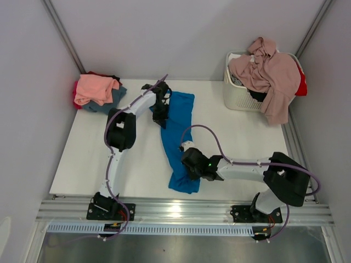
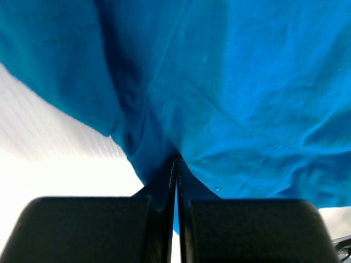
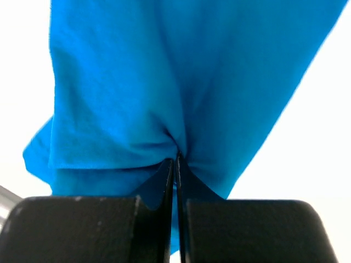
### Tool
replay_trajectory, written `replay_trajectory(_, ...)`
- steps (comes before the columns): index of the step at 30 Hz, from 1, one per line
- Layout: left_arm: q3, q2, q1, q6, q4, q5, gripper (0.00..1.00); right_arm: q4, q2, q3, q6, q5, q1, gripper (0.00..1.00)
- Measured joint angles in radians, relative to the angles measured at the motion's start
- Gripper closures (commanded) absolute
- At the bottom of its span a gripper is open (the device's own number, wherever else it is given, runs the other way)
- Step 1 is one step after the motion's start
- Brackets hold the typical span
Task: Fold and stack the t-shirts
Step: Rotate the tshirt 90 degrees
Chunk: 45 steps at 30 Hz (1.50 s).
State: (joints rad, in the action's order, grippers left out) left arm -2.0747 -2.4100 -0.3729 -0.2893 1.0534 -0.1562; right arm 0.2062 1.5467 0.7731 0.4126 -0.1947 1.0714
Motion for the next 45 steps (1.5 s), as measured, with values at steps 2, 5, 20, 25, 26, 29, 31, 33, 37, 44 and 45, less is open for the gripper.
replay_trajectory(2,0.012,0.005,0.0,-0.001,0.002,0.001,0.99,0.049,-0.03,-0.011,0.002,0.005,0.0,0.94)
replay_trajectory(5,0.018,0.009,0.0,-0.005,0.006,0.0,1.0,0.113,-0.082,-0.02,-0.01,0.06,-0.004,0.88)
replay_trajectory(20,0.178,0.14,-0.008,-0.016,-0.109,0.033,0.99,0.329,-0.266,0.056,-0.064,0.258,-0.006,0.29)
replay_trajectory(25,0.524,0.488,-0.033,-0.048,-0.222,0.031,0.98,0.306,-0.299,0.051,-0.042,0.172,-0.016,0.26)
replay_trajectory(26,0.572,0.558,-0.044,-0.055,-0.243,0.03,0.97,0.301,-0.297,0.045,-0.039,0.16,-0.022,0.26)
replay_trajectory(29,0.688,0.725,-0.099,-0.082,-0.294,0.022,0.95,0.287,-0.291,0.021,-0.018,0.135,-0.035,0.25)
replay_trajectory(31,0.758,0.809,-0.158,-0.106,-0.32,0.013,0.94,0.281,-0.281,0.002,-0.004,0.118,-0.043,0.25)
replay_trajectory(33,0.825,0.859,-0.22,-0.131,-0.352,-0.011,0.94,0.278,-0.264,-0.013,0.01,0.1,-0.051,0.25)
replay_trajectory(37,0.996,0.898,-0.325,-0.183,-0.413,-0.069,0.92,0.264,-0.224,-0.031,0.033,0.085,-0.075,0.25)
replay_trajectory(44,1.262,0.913,-0.367,-0.276,-0.52,-0.149,0.91,0.216,-0.213,-0.076,0.05,0.122,-0.126,0.25)
replay_trajectory(45,1.279,0.913,-0.371,-0.286,-0.531,-0.154,0.91,0.206,-0.217,-0.089,0.051,0.135,-0.136,0.25)
